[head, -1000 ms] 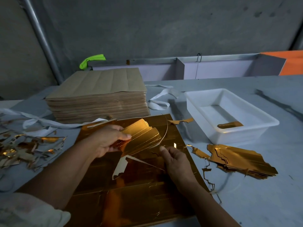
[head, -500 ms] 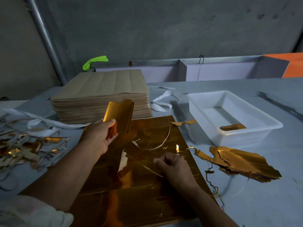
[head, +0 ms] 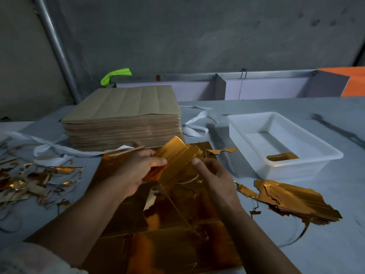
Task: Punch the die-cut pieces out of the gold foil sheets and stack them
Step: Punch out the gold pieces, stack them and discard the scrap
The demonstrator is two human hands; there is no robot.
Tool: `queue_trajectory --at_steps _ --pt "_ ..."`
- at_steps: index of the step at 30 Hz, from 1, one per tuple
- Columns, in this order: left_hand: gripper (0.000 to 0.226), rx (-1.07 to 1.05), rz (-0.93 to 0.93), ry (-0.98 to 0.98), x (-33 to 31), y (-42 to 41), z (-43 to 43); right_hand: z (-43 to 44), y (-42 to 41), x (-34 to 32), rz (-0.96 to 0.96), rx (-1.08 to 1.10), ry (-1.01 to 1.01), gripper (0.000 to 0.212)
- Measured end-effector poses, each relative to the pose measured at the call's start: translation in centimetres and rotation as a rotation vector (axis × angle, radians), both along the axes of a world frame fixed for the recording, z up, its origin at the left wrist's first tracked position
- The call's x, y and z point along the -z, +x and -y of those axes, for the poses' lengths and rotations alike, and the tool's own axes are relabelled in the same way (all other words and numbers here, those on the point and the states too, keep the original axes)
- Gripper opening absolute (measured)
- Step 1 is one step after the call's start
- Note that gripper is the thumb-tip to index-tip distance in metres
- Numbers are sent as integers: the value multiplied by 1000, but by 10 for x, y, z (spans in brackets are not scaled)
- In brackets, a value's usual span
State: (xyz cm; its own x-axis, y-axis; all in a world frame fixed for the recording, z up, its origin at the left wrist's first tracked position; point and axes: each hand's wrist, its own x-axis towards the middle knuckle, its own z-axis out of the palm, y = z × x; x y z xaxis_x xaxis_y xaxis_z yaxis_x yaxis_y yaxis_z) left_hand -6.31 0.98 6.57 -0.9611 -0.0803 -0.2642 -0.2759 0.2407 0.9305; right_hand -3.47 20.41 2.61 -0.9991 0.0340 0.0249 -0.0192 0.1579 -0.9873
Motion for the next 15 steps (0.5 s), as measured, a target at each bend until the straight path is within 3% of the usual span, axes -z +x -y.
queue_trajectory --at_steps 2,6,8,12,15 --pt "19 152 41 -82 0 4 -3 -4 -4 -4 139 -3 -164 54" --pt "15 332 113 -204 7 8 -5 -8 -10 8 375 -101 -180 19" --pt "17 196 75 -141 10 2 1 -7 -8 18 418 -86 -208 13" --pt "23 -407 -8 65 15 -23 37 -8 -4 33 487 -41 -279 17" --pt "23 -503 78 -26 28 -29 63 -9 -3 36 474 -55 -292 21"
